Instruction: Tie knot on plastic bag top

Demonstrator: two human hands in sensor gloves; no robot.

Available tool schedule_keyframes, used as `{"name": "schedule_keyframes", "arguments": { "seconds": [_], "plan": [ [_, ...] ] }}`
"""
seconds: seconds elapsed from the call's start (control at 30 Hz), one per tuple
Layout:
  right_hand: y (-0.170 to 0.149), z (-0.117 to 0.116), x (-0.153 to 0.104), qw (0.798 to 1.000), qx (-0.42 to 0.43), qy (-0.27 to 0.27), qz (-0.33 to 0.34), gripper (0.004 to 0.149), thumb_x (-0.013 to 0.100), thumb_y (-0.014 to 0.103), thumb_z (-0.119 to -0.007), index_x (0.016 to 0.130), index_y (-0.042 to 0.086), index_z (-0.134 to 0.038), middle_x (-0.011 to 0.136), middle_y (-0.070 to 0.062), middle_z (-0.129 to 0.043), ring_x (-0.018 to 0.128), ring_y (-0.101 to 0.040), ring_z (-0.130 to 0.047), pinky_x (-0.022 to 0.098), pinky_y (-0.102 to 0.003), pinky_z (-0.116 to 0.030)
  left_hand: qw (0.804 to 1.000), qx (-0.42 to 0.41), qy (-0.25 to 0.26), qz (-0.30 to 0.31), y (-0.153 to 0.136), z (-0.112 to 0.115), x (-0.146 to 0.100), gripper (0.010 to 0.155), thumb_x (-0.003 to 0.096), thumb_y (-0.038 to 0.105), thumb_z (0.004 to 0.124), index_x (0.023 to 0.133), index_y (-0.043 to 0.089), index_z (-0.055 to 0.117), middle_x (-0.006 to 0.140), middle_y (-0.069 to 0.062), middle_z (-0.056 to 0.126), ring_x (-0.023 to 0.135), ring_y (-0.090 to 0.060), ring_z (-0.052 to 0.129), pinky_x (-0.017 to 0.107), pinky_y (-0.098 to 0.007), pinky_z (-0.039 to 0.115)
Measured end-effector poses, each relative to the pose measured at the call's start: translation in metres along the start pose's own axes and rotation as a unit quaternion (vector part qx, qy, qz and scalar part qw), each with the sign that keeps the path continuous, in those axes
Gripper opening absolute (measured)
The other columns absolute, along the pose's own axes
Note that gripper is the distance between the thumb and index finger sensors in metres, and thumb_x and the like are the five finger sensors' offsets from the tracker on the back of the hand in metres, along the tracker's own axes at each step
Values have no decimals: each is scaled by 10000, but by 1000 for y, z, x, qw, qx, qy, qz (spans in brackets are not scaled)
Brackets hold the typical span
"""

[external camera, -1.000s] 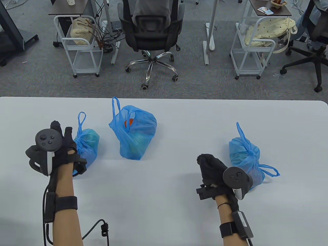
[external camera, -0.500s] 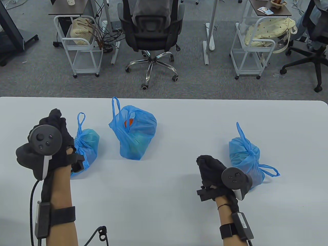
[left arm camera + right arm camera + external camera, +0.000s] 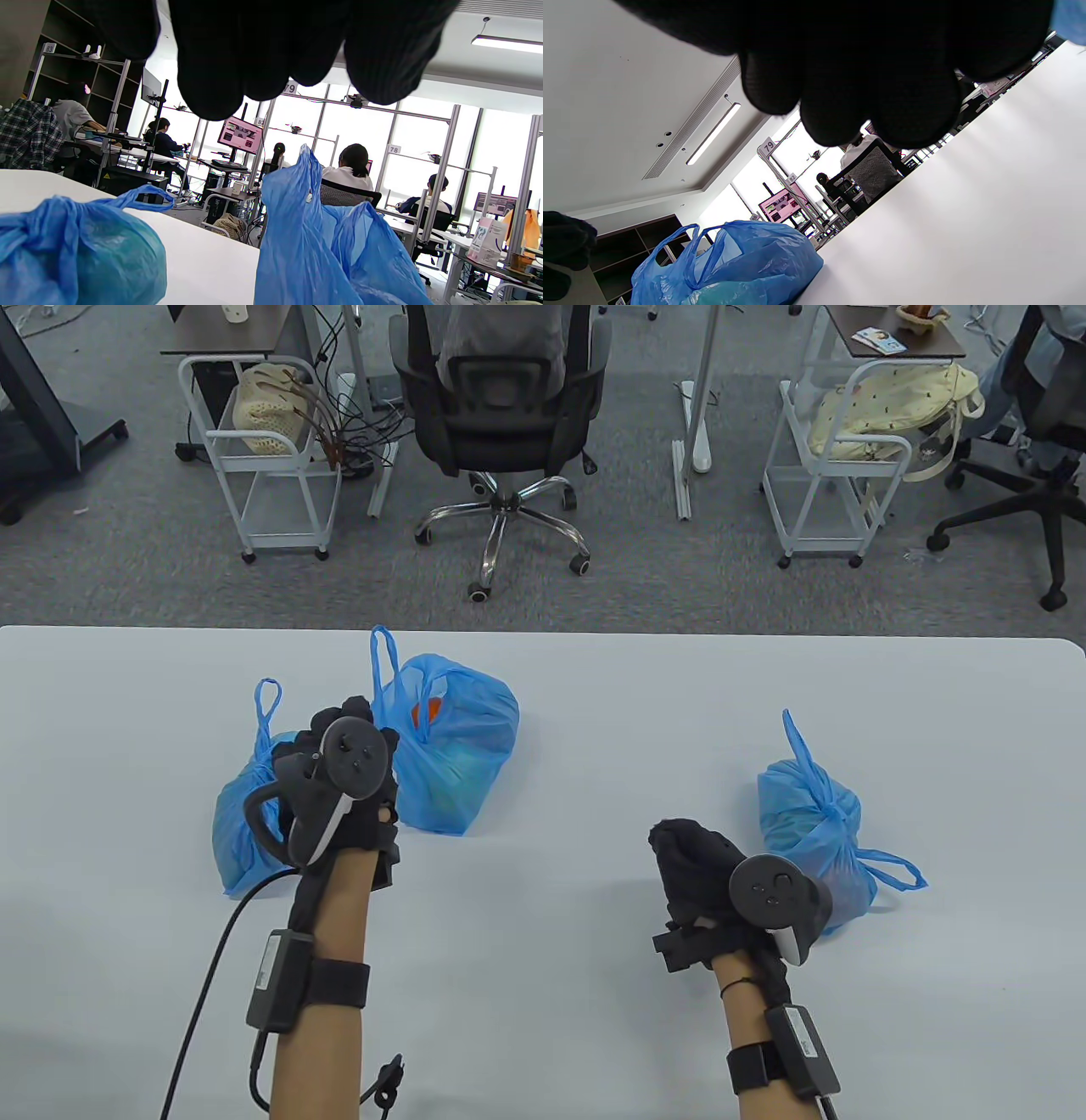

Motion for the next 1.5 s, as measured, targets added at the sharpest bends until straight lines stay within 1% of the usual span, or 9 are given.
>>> {"name": "schedule_keyframes", "arguments": {
  "seconds": [0.27, 0.47, 0.6, 0.77, 0.93, 0.97, 1.13, 1.3, 1.5],
  "plan": [
    [-1, -5, 1, 1000, -3, 10, 0, 406, 503, 401, -732, 696, 103, -928, 608, -151, -1015, 489, -393, -1039, 419, -638, -767, 995, -46, -36, -80, 0, 65, 10, 851, 469, 575, 848, 1109, 173, 457, 1160, -164, 522, 959, -414, 762, 661, -725, 597],
    [5, -15, 3, 1000, 2, 23, 9, 406, 503, 401, -732, 694, 102, -929, 607, -150, -1016, 488, -391, -1041, 418, -639, -767, 994, -36, 14, -103, -13, 77, 23, 587, 461, 478, 884, 970, 225, 736, 964, -88, 861, 792, -295, 977, 624, -637, 731],
    [8, -20, 3, 999, -4, 31, 15, 407, 502, 401, -732, 695, 102, -929, 606, -151, -1016, 488, -389, -1042, 418, -638, -768, 985, -138, 4, -102, -34, 82, 26, 377, 494, 393, 836, 861, 303, 828, 857, -1, 966, 749, -251, 1024, 629, -605, 755],
    [6, -14, 2, 1000, -5, 22, 12, 406, 502, 401, -733, 694, 102, -929, 606, -150, -1016, 487, -393, -1040, 418, -639, -768, 961, -261, 0, -94, -52, 82, 21, 396, 530, 384, 725, 916, 303, 765, 898, 13, 931, 806, -234, 998, 656, -607, 739],
    [0, -9, 1, 1000, -4, 15, 2, 406, 502, 401, -732, 694, 102, -929, 606, -151, -1016, 487, -391, -1041, 417, -638, -768, 938, -340, -15, -65, -61, 80, 20, 387, 580, 216, 680, 949, 333, 697, 948, 49, 876, 877, -210, 953, 694, -602, 711],
    [-1, -9, 1, 1000, -3, 15, 0, 406, 502, 401, -733, 694, 102, -929, 606, -151, -1016, 489, -391, -1040, 418, -639, -768, 933, -353, -26, -58, -61, 81, 21, 423, 547, 406, 600, 960, 341, 669, 972, 54, 849, 910, -208, 924, 709, -605, 691],
    [-2, -9, 2, 1000, -2, 17, -4, 406, 503, 401, -732, 695, 102, -929, 607, -151, -1016, 487, -393, -1040, 418, -639, -767, 917, -395, -54, -31, -55, 81, 23, 435, 550, 424, 486, 977, 365, 547, 1036, 85, 750, 986, -177, 854, 772, -579, 641],
    [-2, -11, 2, 1000, -2, 20, -2, 406, 503, 401, -732, 696, 102, -928, 608, -152, -1015, 489, -391, -1041, 419, -639, -766, 896, -443, -9, -22, -48, 74, 20, 444, 510, 440, 445, 934, 343, 530, 933, 100, 785, 898, -163, 929, 761, -549, 683],
    [-1, -11, 2, 1000, 5, 18, -3, 406, 504, 402, -731, 696, 103, -928, 608, -150, -1016, 492, -390, -1040, 420, -639, -767, 886, -462, 27, 26, -26, 41, 15, 447, 504, 446, 440, 928, 336, 530, 849, 137, 816, 826, -125, 977, 733, -533, 737]
  ]
}}
Point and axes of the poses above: the tracker on the back of each hand, its own y axis roughly to the thumb side, its own x axis roughly from the wrist to the fingertips, z = x × y, the point moved 3 cm from there along x, roughly from the wrist to the fingertips
